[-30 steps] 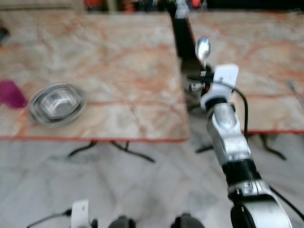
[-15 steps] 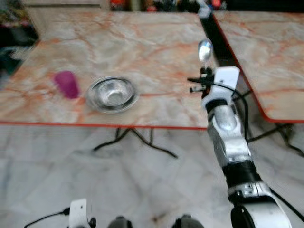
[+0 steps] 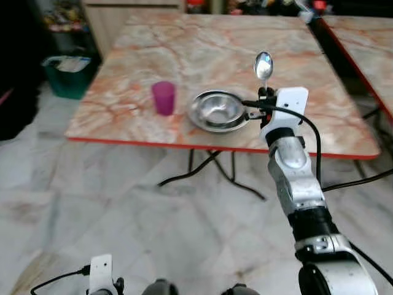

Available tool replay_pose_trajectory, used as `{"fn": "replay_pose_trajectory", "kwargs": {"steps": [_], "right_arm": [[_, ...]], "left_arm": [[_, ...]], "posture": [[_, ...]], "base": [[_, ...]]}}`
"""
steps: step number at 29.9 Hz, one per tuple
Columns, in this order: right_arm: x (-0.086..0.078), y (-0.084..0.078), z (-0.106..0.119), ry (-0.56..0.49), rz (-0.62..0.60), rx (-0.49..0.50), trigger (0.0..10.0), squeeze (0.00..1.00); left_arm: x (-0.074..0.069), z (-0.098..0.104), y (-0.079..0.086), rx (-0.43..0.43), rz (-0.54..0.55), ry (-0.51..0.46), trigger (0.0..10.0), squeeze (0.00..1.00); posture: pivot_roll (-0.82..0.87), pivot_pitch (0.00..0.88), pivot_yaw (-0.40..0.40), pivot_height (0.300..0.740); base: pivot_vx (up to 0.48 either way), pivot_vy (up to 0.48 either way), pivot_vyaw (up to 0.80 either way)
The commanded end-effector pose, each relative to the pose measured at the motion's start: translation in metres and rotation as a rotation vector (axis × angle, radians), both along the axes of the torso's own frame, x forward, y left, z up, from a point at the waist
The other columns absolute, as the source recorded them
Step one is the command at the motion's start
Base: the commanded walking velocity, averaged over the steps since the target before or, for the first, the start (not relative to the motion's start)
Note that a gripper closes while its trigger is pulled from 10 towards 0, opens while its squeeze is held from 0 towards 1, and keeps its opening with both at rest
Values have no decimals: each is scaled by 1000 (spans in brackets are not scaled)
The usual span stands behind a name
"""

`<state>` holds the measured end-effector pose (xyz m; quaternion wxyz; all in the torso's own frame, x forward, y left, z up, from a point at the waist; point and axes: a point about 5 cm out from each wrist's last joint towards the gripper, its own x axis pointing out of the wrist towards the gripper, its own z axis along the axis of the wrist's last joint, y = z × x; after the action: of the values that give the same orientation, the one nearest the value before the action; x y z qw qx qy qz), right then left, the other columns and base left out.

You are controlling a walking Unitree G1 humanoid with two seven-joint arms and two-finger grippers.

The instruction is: Setting the table

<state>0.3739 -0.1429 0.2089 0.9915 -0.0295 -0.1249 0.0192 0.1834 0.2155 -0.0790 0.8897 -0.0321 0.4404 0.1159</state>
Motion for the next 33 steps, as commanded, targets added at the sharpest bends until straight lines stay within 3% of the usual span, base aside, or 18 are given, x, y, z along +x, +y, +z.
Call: {"fn": "replay_pose_trajectory", "kwargs": {"steps": [1,22,33], "right_arm": [[0,-7,4,-8,-22,-5,10000,0],[2,-20,-6,54,-89,13,10000,0],[1,-18,-6,49,-82,13,10000,0]], "left_arm": [[-4,-3,-5,-18,0,15,10000,0],[-1,-1,-5,-5,-22,3,10000,0],[3,0,-9,-9,-18,-12,10000,0]], "posture": [[10,171,10,711],[12,175,9,711],[12,174,9,711]], "base": [[0,0,0],[0,0,-20],[101,0,-113]]}}
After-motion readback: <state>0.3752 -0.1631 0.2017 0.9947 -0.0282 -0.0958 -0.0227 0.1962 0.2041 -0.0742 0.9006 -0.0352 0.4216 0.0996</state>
